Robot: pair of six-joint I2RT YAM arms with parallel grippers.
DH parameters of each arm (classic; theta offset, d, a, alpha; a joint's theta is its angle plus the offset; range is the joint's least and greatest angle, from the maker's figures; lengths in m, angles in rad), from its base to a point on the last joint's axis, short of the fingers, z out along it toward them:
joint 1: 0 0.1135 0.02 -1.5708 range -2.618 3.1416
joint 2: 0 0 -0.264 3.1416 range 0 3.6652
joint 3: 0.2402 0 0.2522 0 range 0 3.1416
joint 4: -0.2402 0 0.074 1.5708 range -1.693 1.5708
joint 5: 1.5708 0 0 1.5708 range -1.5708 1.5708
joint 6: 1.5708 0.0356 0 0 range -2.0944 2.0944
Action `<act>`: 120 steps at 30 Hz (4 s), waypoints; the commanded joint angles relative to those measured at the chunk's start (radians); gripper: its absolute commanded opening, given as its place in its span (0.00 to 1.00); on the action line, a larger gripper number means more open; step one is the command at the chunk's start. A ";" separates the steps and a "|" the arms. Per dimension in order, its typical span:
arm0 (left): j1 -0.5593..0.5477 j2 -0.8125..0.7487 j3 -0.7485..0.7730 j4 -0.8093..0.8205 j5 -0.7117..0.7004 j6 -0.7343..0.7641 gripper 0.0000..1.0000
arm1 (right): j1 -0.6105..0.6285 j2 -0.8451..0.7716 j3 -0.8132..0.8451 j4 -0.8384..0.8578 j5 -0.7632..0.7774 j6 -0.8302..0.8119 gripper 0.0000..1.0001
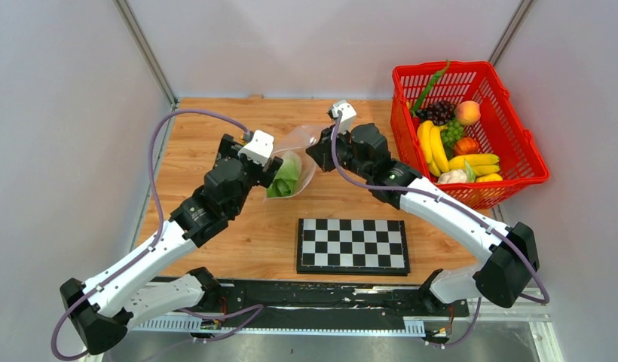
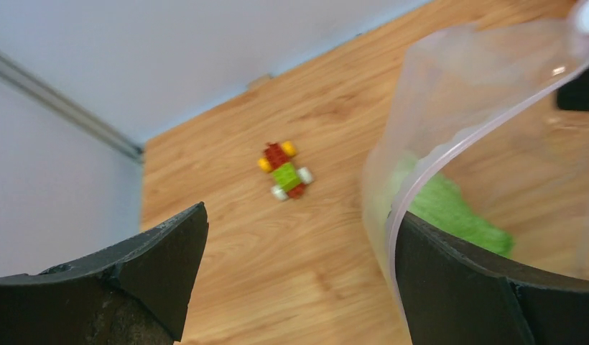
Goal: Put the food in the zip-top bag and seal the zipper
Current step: Adjust the zipper food storage bag at the center of the board, then pick up the fake vegetable from the bin.
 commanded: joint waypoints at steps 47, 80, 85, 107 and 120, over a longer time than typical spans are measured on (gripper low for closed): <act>0.064 0.298 0.125 0.146 0.541 -0.746 0.00 | -0.144 0.039 0.195 -0.286 0.049 -0.028 0.15; 0.064 0.360 0.200 0.099 0.601 -0.714 0.00 | -0.656 -0.265 0.145 -0.463 0.200 -0.076 0.69; 0.063 0.355 0.194 0.093 0.646 -0.703 0.00 | -0.868 -0.131 0.149 -0.462 -0.004 -0.016 0.71; 0.064 0.349 0.196 0.083 0.707 -0.669 0.00 | -0.994 0.280 0.303 -0.556 -0.071 -0.189 0.55; 0.063 0.369 0.222 0.043 0.710 -0.636 0.00 | -0.992 0.115 0.263 -0.864 0.043 -0.170 0.74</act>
